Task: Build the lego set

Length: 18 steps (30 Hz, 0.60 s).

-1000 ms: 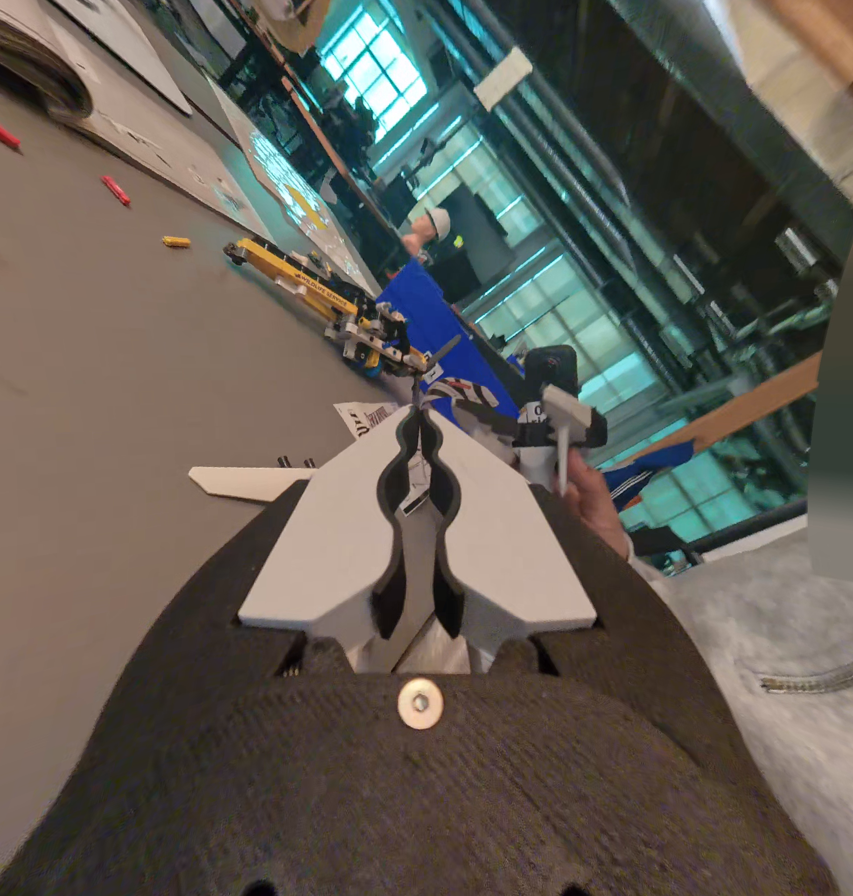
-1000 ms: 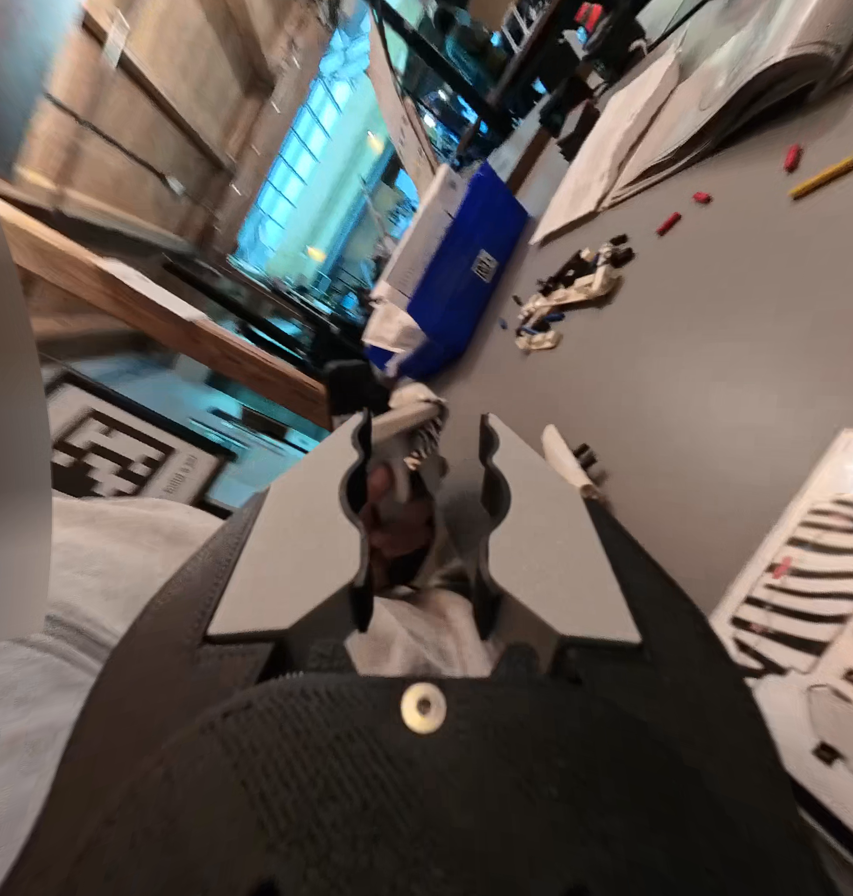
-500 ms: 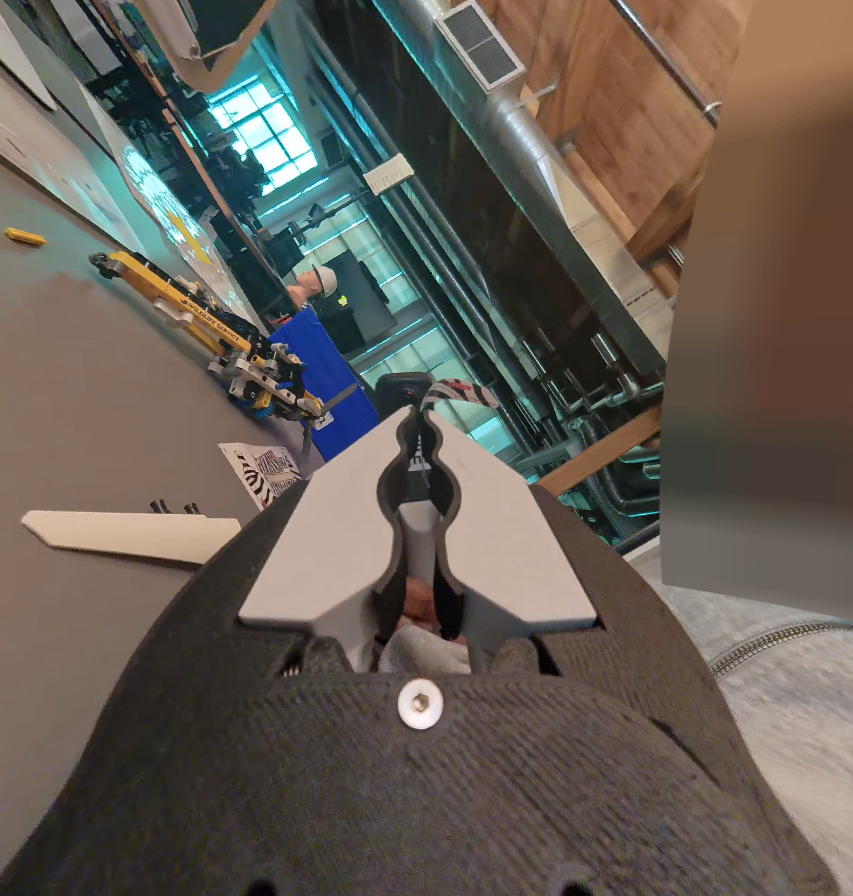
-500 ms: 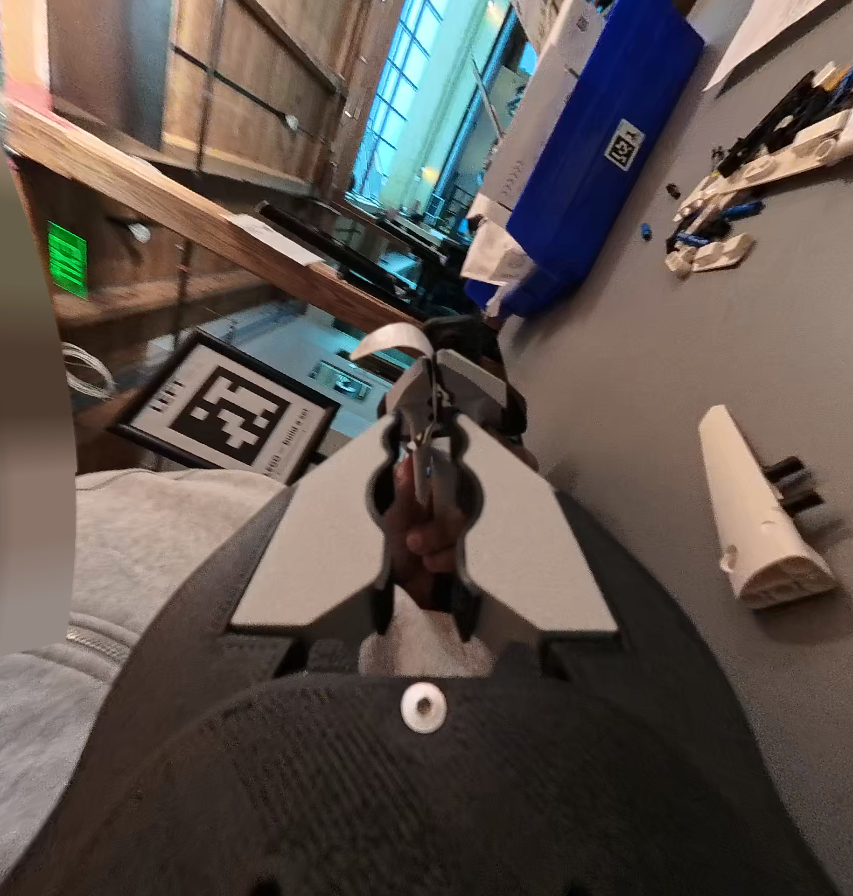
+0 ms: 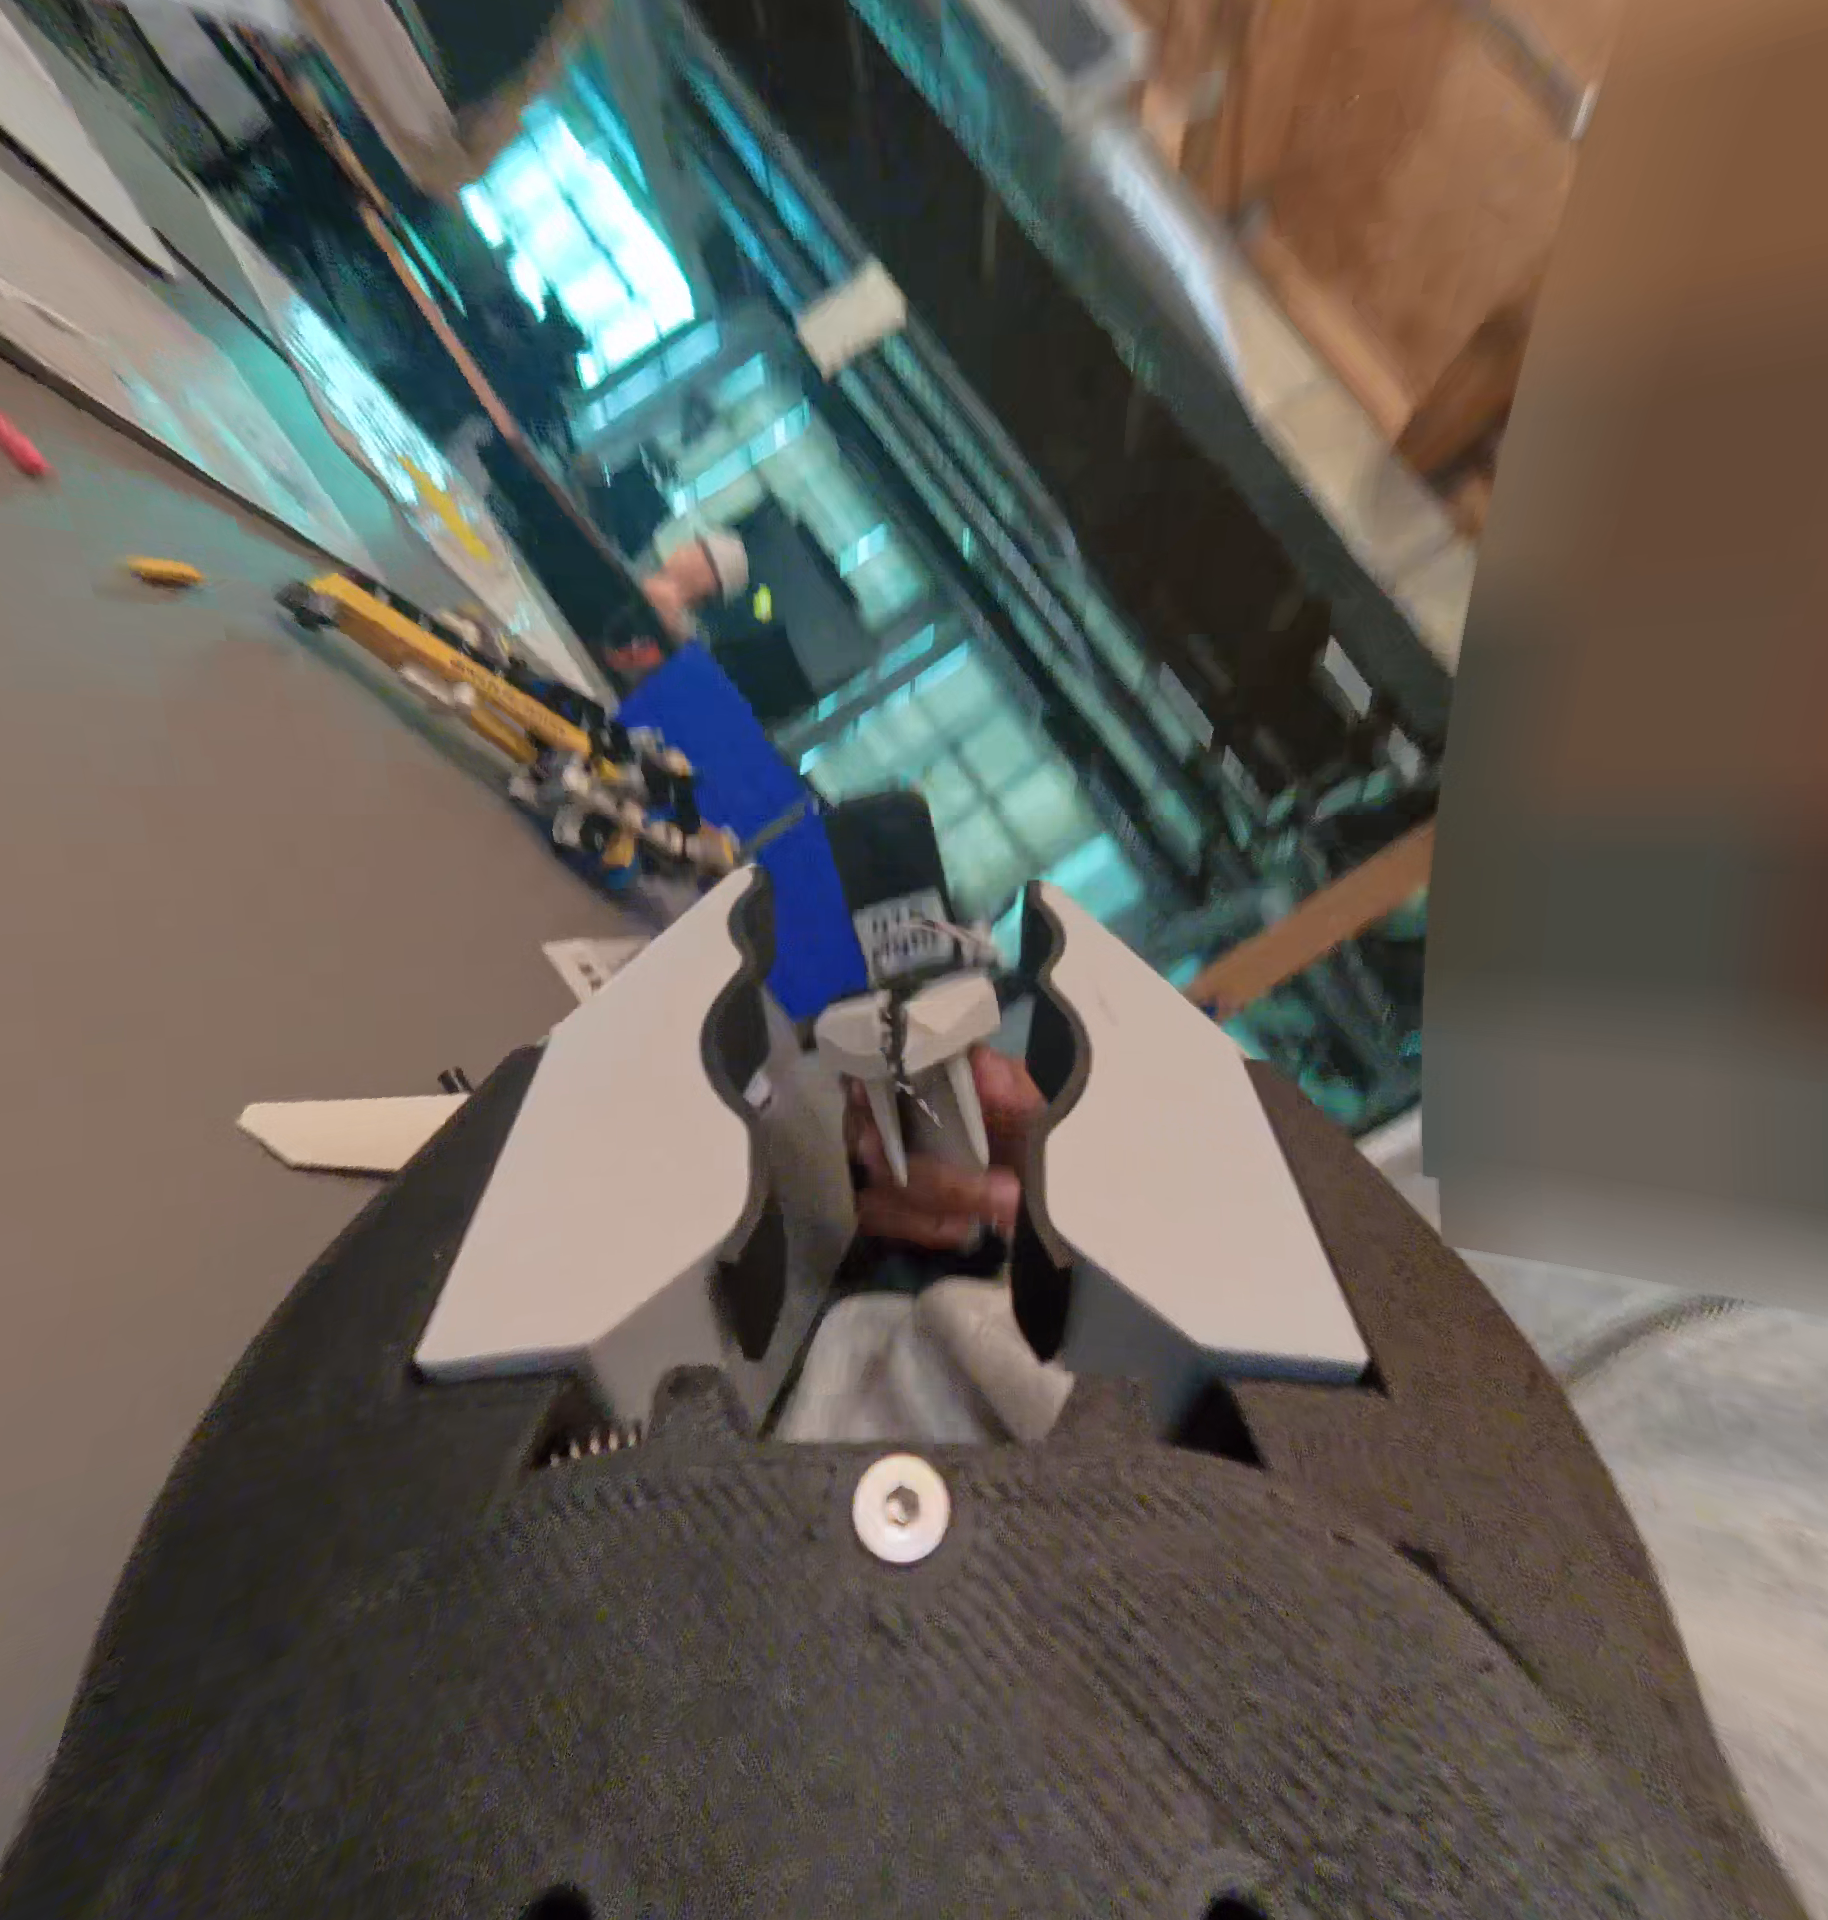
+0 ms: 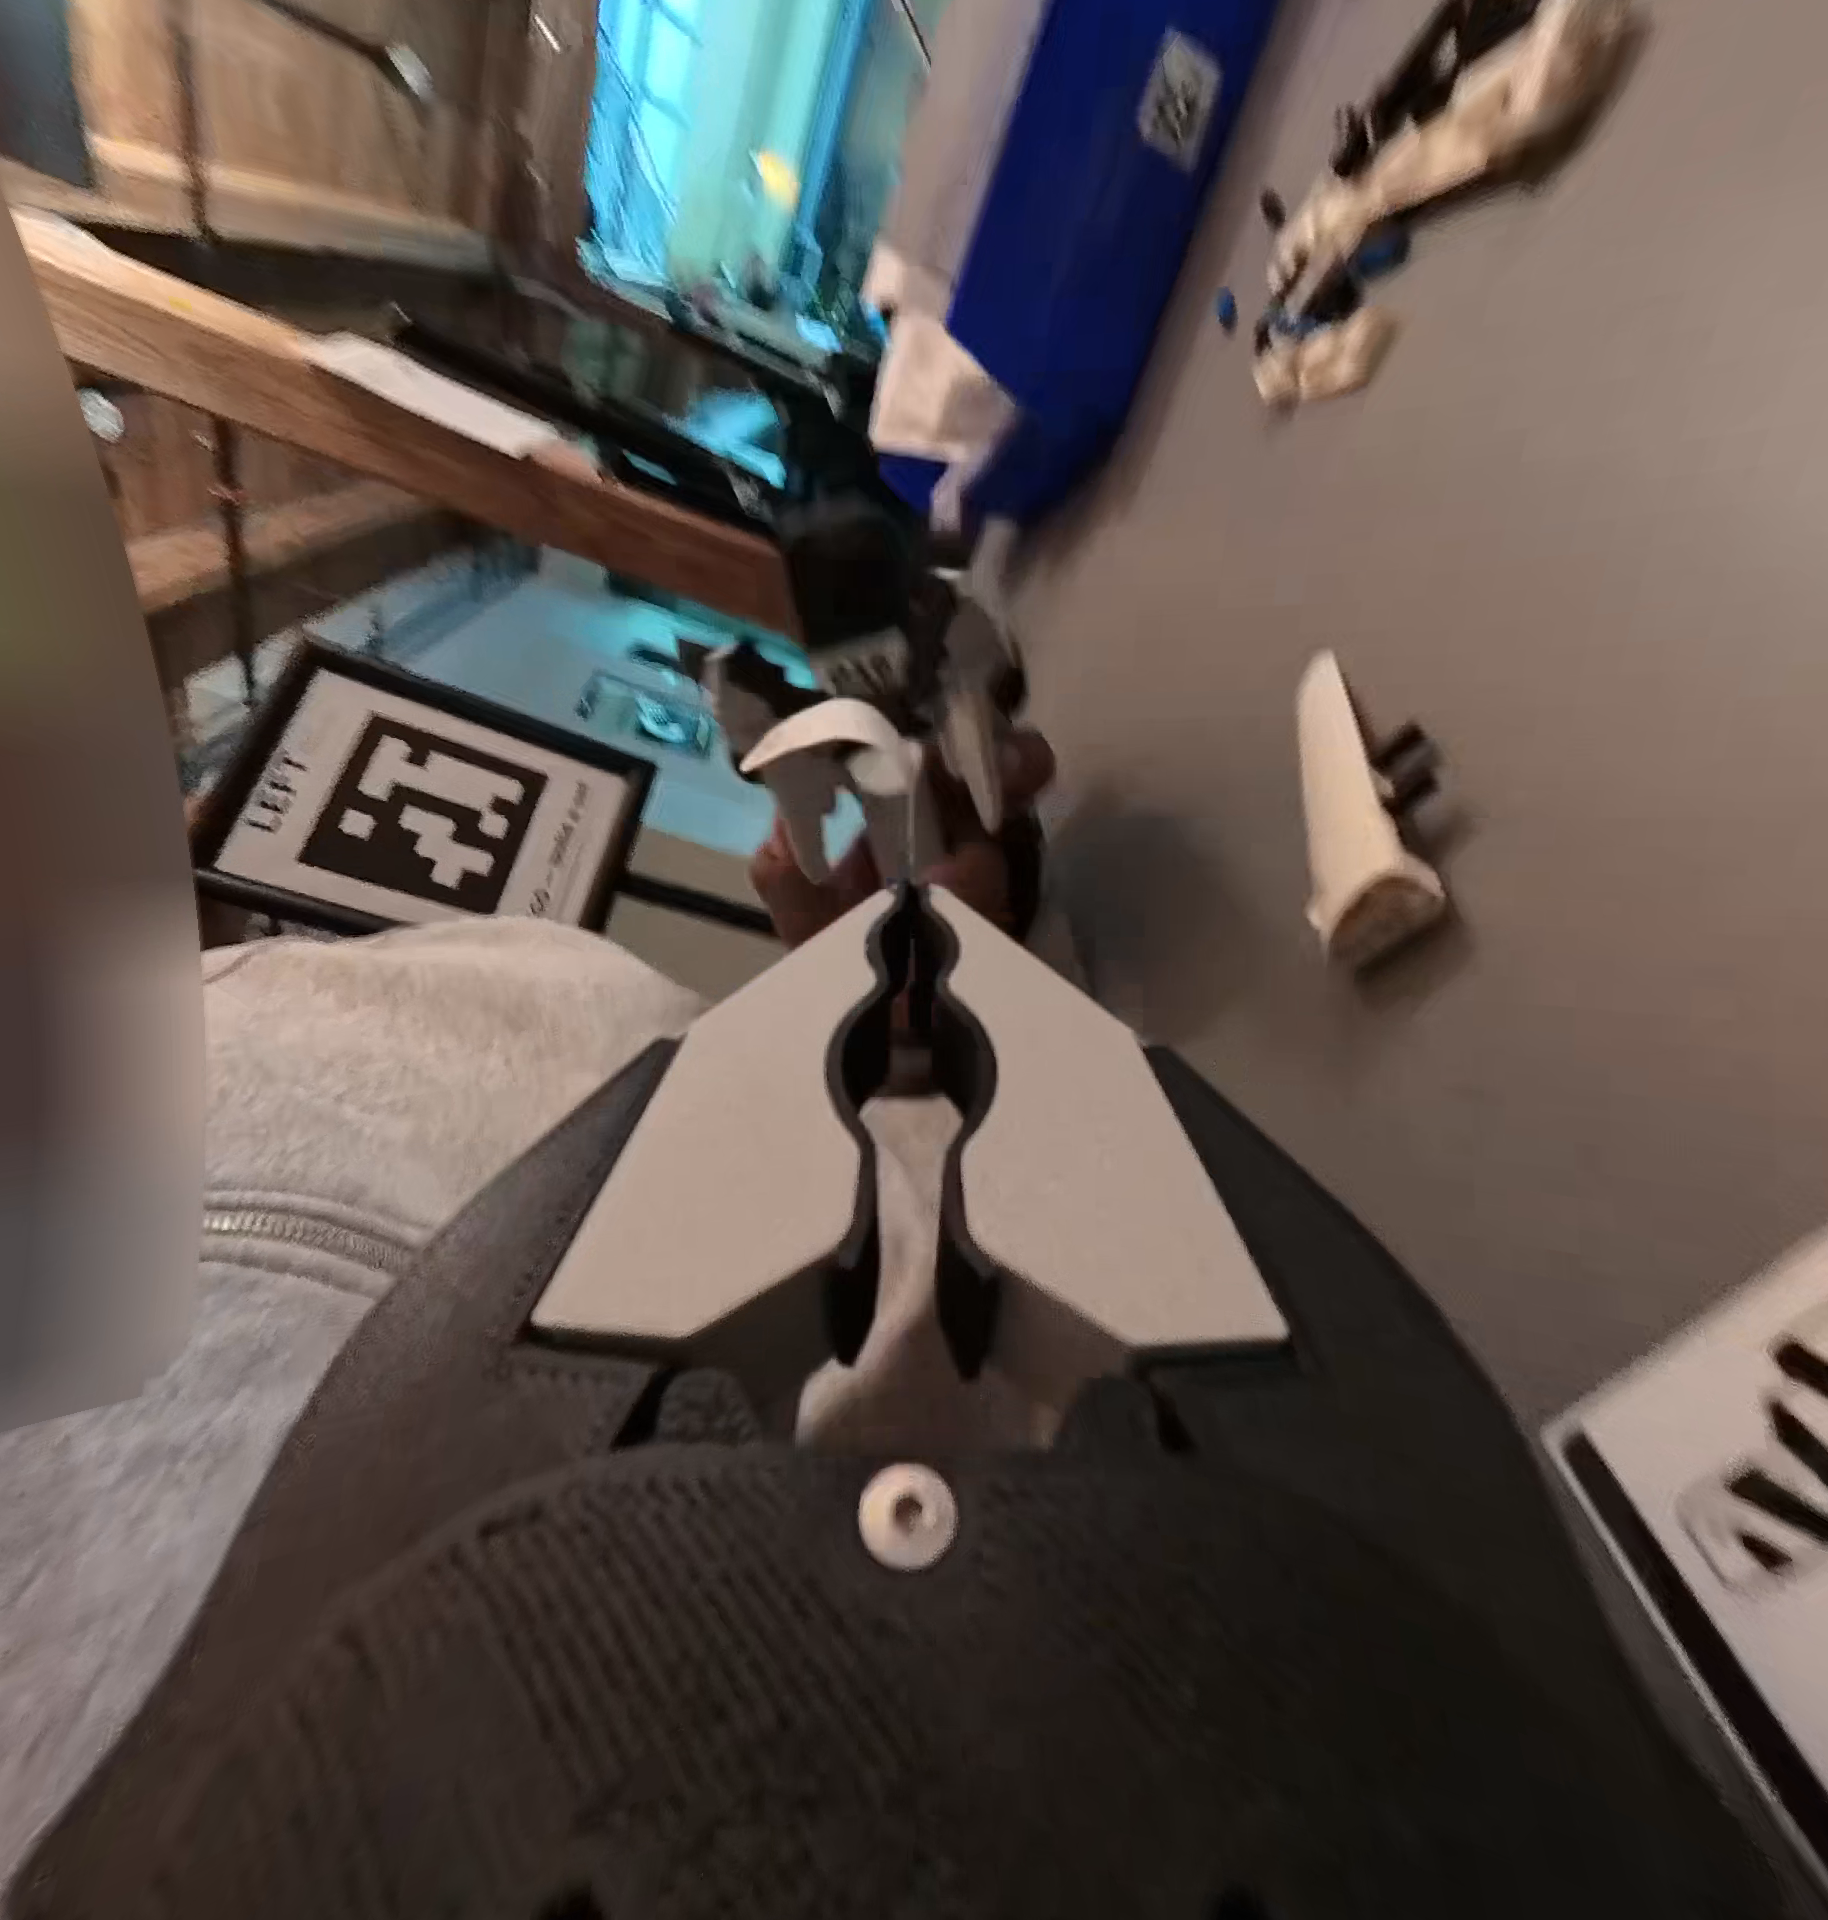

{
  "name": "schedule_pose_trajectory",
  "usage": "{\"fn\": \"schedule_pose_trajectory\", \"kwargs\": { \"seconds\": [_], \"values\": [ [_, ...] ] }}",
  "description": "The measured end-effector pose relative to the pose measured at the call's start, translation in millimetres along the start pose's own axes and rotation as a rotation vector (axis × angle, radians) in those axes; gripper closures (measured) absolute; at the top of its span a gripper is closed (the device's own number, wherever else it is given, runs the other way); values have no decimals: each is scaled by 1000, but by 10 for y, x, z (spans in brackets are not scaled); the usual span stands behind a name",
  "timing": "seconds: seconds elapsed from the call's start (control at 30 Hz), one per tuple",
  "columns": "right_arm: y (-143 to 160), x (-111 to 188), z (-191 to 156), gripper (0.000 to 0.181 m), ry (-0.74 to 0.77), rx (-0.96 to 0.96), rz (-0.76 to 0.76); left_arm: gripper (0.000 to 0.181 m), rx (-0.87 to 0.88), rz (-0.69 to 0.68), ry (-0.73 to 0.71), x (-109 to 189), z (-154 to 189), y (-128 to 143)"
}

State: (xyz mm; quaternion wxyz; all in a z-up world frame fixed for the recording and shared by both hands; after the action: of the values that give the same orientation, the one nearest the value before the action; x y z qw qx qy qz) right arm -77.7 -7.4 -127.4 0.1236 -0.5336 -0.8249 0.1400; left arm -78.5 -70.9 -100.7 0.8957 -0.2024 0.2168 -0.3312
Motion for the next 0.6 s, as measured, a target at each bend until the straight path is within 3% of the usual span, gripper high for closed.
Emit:
{"fn": "schedule_pose_trajectory", "kwargs": {
  "seconds": [0.07, 0.17, 0.23, 0.3, 0.5, 0.6],
  "values": [
    [125, 22, 57, 181, 56, -28, -126, 137, -135, -177, -4, -103, 107, 194],
    [275, -6, 72, 181, 115, -31, -291, 132, -457, -431, -142, -195, 106, 492],
    [325, -41, 45, 181, 129, -17, -369, 133, -651, -535, -263, -196, 20, 600],
    [346, -59, 30, 181, 149, 4, -429, 148, -743, -568, -338, -178, -37, 629],
    [376, 7, 19, 181, 185, 67, -536, 181, -544, -463, -281, -57, -15, 418],
    [392, 52, 17, 181, 186, 94, -564, 181, -419, -458, -221, -11, -19, 394]
  ]
}}
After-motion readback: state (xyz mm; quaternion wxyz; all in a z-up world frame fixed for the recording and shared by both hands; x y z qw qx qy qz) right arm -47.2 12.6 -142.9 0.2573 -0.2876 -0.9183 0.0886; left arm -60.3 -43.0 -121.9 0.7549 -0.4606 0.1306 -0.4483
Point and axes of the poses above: each gripper's, where its closed fingertips meet, x back along the fingers, y out of its underside, z = x × y across the jaws, the point moved 1 cm from there along x, back along the fingers, and after that the axes turned 4 degrees about -z, right-handed, at the moved point
